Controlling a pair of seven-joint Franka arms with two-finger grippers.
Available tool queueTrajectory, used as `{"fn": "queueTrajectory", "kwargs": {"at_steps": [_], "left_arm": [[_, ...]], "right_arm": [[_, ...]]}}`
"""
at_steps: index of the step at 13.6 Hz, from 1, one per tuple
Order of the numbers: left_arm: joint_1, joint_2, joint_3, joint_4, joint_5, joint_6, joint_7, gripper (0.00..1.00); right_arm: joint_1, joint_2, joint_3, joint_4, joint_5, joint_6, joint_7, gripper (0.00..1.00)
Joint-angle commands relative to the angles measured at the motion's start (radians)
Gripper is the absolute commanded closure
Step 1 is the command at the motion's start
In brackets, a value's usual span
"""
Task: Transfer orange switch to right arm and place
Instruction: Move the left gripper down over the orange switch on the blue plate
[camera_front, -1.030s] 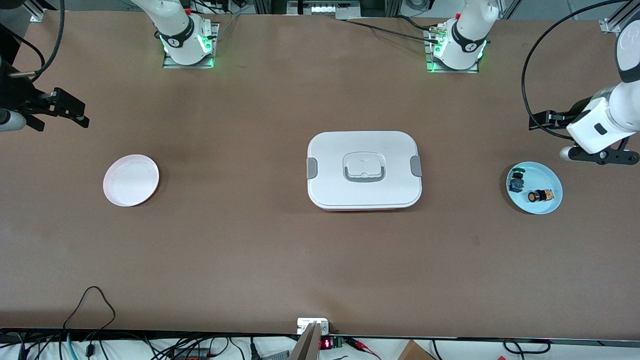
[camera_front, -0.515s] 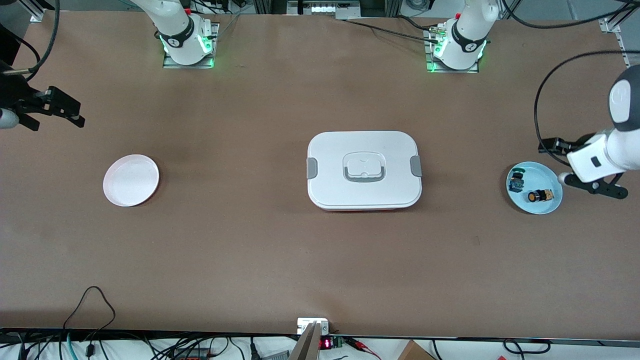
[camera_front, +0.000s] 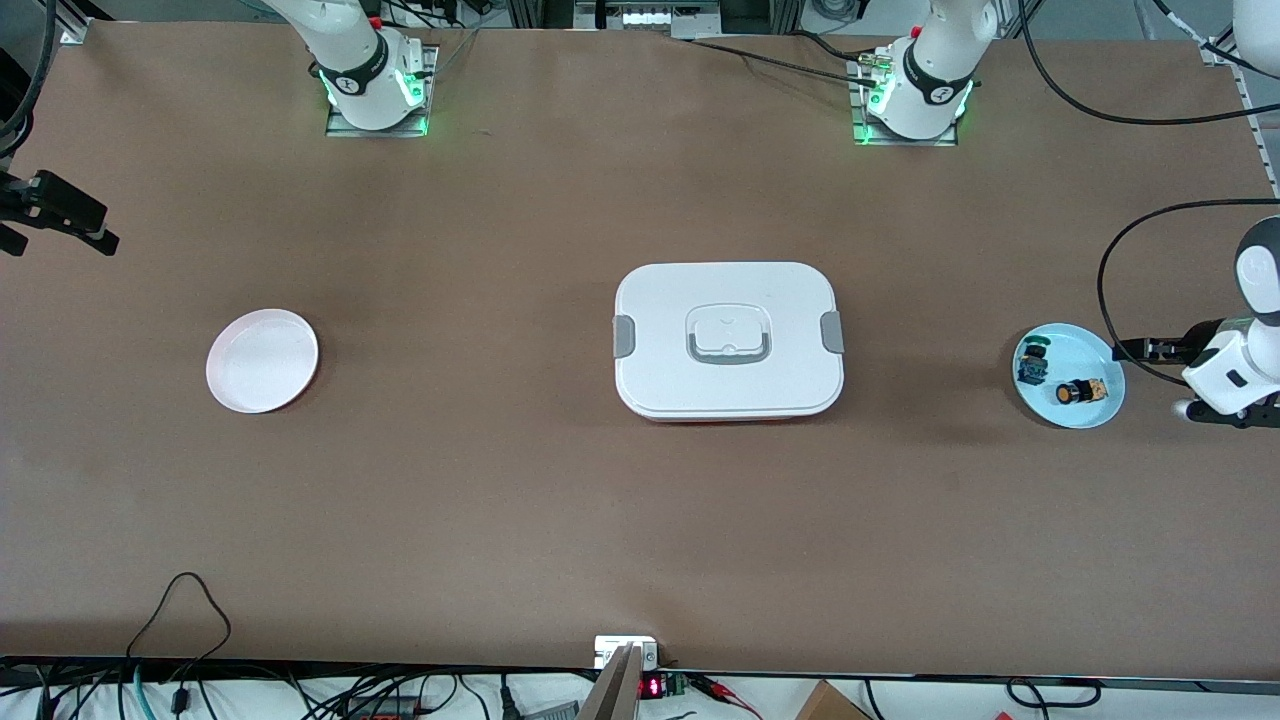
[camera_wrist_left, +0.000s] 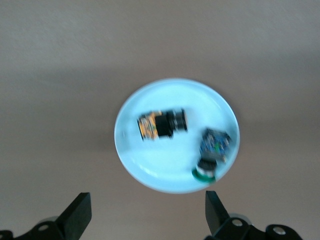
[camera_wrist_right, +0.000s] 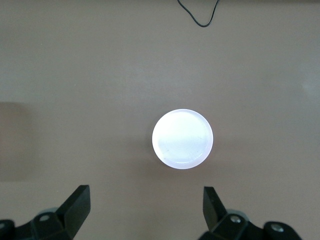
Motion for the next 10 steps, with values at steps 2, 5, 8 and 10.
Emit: {"fn": "queueTrajectory", "kwargs": {"at_steps": [2,5,8,10], "left_arm": [[0.033,-0.021,-0.016,-0.198,0.007,0.348,-0.069,0.00],[0.038,0.031,-0.018,-0.249,0.007,0.530,-0.042,0.00],[0.039,0.074,-0.024,-0.235,0.001,0.534,-0.034,0.00],[0.039,0.077,-0.025,-0.234,-0.069,0.534,-0.031,0.00]], "right_arm": [[0.003,0.007,0.007,0.014,-0.003,-0.014,-0.006,0.00],[0.010,0.007,0.008,0.014,-0.003,-0.014,-0.005,0.00],[0.010,0.014,0.010,0.014,-0.004,-0.006,-0.002,0.00],[0.007,0.016,0.010,0.014,-0.011,-0.001,-0.002,0.00]]}}
